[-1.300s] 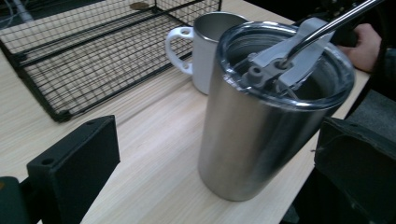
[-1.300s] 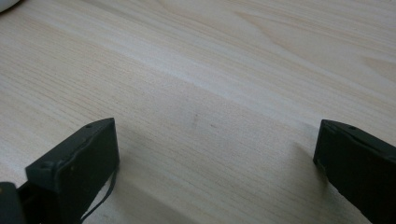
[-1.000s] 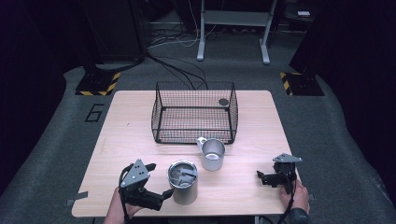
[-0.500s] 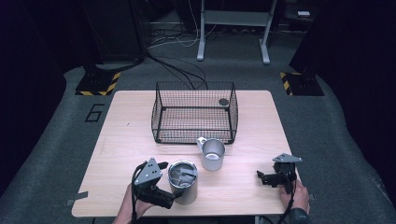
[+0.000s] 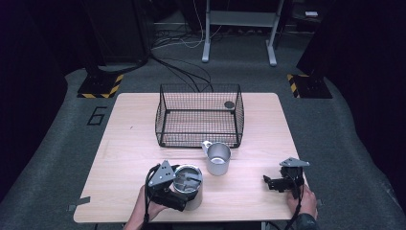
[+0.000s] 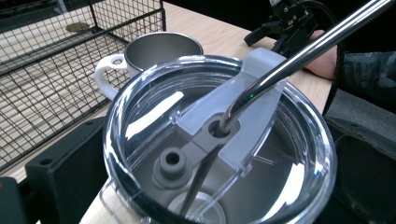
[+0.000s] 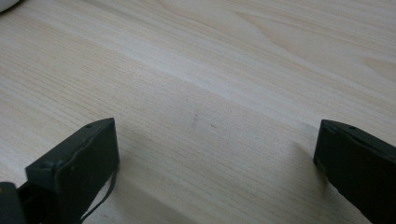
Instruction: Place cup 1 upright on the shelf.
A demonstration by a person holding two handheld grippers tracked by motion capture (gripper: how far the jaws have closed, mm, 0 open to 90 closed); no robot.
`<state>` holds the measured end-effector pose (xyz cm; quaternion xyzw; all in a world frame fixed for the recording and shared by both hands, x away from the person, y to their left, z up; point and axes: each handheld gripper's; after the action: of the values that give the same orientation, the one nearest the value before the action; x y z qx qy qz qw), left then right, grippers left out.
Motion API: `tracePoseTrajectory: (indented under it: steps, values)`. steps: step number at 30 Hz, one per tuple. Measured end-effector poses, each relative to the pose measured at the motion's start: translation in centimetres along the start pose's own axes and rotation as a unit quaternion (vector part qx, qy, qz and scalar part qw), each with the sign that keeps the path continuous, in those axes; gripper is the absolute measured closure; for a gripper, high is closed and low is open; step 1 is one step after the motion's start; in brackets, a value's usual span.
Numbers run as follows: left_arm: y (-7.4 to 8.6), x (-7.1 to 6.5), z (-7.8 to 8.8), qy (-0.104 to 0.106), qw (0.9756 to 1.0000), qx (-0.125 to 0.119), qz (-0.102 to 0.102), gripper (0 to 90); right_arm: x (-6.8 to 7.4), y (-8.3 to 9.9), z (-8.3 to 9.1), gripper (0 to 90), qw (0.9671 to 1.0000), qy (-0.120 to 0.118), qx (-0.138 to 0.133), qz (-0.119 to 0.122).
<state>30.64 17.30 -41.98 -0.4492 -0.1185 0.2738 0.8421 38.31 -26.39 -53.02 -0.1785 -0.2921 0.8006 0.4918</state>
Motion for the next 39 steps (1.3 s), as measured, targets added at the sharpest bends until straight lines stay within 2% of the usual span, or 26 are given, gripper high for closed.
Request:
tracePoseTrajectory:
  steps: [6,9,13,17,19,31,34,37,39]
  values:
    - [0.1,-0.1,-0.7,-0.008,1.0,-0.002,-0.003,0.0,-0.1,0.0,0.0,0.0,1.0,-0.001,0.0,0.006]
    - [0.2,-0.1,-1.2,-0.006,1.0,0.007,-0.002,0.0,-0.1,0.0,0.0,0.0,1.0,0.0,0.0,0.006]
    - [0.3,-0.4,-1.6,-0.027,0.9996,-0.002,-0.004,2.6,-0.1,0.0,0.0,0.0,1.0,-0.001,0.0,0.006]
    - [0.4,-0.5,-1.6,-0.03,0.9995,-0.004,-0.008,3.4,-0.1,0.0,0.0,0.0,1.0,-0.001,0.0,0.006]
    - [0.5,-0.5,-1.6,-0.029,0.9995,-0.013,-0.006,3.7,-0.1,0.0,0.0,0.0,1.0,0.0,0.0,0.006]
    - [0.6,-0.4,-1.4,-0.024,0.9996,-0.011,-0.011,4.2,-0.1,0.0,0.0,0.0,1.0,0.0,0.0,0.006]
    - [0.7,-0.4,-1.1,-0.02,0.9997,-0.014,-0.003,4.2,-0.1,0.0,0.0,0.0,1.0,-0.001,0.001,0.005]
    - [0.7,-0.2,-0.5,-0.028,0.9994,-0.014,-0.012,4.2,0.0,0.0,0.0,0.0,1.0,-0.001,0.001,0.004]
    - [0.6,-0.1,-0.2,-0.03,0.9994,-0.016,-0.007,4.2,0.0,0.0,0.0,0.0,1.0,-0.001,0.001,0.004]
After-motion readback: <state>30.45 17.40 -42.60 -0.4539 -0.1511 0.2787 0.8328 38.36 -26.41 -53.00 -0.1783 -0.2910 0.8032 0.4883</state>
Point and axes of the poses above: each handheld gripper's, and its own axes: z roughly backward along the jaws, y roughly out of its underside, x roughly to its left, and after that the axes turned 6 degrees about x, right-handed
